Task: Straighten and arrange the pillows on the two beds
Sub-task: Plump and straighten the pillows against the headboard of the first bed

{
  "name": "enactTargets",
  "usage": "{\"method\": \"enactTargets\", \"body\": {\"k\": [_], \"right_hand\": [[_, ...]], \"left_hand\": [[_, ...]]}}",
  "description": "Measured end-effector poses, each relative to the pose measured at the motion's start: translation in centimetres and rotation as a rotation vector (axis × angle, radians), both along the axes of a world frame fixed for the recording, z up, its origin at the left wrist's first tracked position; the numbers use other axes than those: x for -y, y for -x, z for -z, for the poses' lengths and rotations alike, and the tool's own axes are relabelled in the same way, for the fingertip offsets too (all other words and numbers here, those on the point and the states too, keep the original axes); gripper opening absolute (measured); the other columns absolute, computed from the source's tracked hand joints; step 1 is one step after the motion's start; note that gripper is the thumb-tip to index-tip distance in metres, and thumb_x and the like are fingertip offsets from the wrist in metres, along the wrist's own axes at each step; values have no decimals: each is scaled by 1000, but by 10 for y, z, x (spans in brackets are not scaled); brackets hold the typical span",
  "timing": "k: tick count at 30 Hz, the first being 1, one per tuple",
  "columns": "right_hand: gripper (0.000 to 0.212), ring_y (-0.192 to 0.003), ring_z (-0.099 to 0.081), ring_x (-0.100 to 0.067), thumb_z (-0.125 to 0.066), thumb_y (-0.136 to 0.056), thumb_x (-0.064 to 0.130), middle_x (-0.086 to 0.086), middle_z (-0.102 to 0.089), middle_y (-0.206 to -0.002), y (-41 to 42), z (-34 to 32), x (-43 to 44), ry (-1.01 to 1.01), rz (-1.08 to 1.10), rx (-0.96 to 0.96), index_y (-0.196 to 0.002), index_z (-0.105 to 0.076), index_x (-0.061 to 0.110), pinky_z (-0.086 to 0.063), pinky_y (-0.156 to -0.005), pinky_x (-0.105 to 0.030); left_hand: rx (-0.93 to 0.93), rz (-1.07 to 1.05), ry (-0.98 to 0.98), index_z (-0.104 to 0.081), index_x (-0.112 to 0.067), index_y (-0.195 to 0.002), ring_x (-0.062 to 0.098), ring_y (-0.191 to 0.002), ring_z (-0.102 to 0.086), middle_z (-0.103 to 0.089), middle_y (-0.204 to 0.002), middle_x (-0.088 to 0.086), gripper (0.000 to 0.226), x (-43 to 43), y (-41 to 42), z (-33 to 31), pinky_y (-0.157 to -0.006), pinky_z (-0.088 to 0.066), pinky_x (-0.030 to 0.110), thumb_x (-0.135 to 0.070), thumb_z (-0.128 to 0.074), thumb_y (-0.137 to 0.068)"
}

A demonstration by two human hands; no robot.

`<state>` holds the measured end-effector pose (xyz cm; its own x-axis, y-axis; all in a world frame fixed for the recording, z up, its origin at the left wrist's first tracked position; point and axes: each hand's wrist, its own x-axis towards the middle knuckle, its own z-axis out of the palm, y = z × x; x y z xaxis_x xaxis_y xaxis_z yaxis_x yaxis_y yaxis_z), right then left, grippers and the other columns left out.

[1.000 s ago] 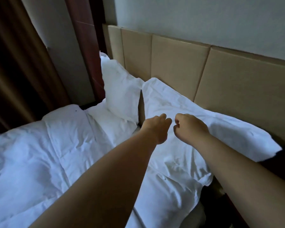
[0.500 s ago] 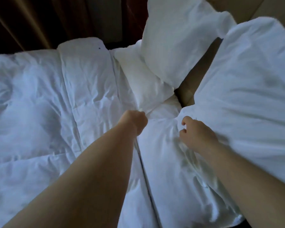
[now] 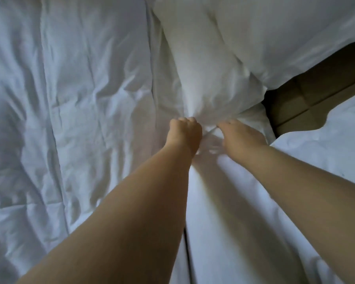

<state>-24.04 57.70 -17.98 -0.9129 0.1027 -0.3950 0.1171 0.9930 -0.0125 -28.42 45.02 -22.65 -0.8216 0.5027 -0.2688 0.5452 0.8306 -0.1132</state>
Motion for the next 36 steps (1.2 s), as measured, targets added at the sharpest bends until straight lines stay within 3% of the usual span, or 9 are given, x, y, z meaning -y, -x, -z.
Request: {"method": "enactTargets", "body": {"k": [4, 11, 13, 17, 21, 23, 28, 31, 36], "right_hand": [[50, -125, -48, -35, -52, -90, 16, -10, -43, -138, 30, 32, -4, 2, -55, 45, -138, -40, 26, -44, -98, -45], [24, -116, -52, -37, -40, -98, 21, -16, -50, -124, 48, 41, 8, -50, -156, -35, -115, -55, 16, -42, -84, -39], [24, -114, -54, -36, -41, -97, 16, -16, -54, -123, 50, 35, 17, -26, -165, -19, -109, -61, 14, -42, -83, -37], [22, -100, -61, -35, -47, -91, 14, -15, -66, -108, 51, 25, 37, 123, -13, 37, -98, -68, 14, -39, -75, -32], [26, -100, -62, -34, -46, -91, 16, -14, -68, -109, 50, 20, 44, 244, 97, 69, -102, -69, 12, -41, -77, -32], [28, -105, -60, -35, -44, -92, 15, -15, -66, -114, 48, 21, 46, 201, 61, 58, -107, -67, 12, -40, -79, -33], [26, -106, -61, -35, -48, -91, 9, -15, -64, -116, 44, 24, 29, 100, 35, 81, -110, -66, 11, -42, -79, -34], [26, -106, -61, -35, -50, -90, 11, -16, -63, -116, 36, 16, 3, 46, 89, 131, -110, -66, 12, -43, -79, -32], [12, -84, -56, -27, -60, -84, 34, -5, -66, -103, 23, 16, -20, 10, 112, 286, -86, -58, 23, -48, -78, -35]], "left_hand": [[15, -56, -93, -46, -15, -132, 29, -118, -53, -52, -129, 7, 39, -4, 11, 28, -87, -44, 39, -36, -39, -101], [-77, 116, 108, -53, -15, -127, 26, -116, -57, -58, -126, 5, 33, -3, 17, 19, -87, -41, 34, -15, -36, -100], [-49, 191, 270, -60, -20, -115, 22, -105, -60, -62, -115, 1, 27, -4, 12, 15, -77, -38, 32, -15, -43, -95], [35, 200, 636, -63, -27, -79, 15, -51, -48, -57, -63, -6, 35, -12, 14, -13, -50, -23, 28, -3, -38, -74], [91, 149, 725, -67, -21, -77, 16, -50, -47, -61, -64, -4, 39, -11, 18, -20, -49, -22, 26, -1, -35, -66], [35, 162, 700, -67, -21, -79, 15, -53, -50, -67, -78, -8, 36, -8, 17, -18, -49, -22, 27, -2, -38, -70], [5, 69, 546, -64, -20, -96, 18, -88, -59, -63, -95, -2, 22, -4, 12, -12, -53, -21, 30, -17, -44, -88], [-18, 27, 358, -62, -19, -109, 20, -96, -59, -61, -105, 1, 27, -15, 10, -23, -72, -34, 31, -26, -44, -89], [78, 19, -22, -59, -22, -120, 22, -112, -58, -60, -122, 1, 31, -48, 4, -37, -83, -36, 33, -25, -47, -92]]}}
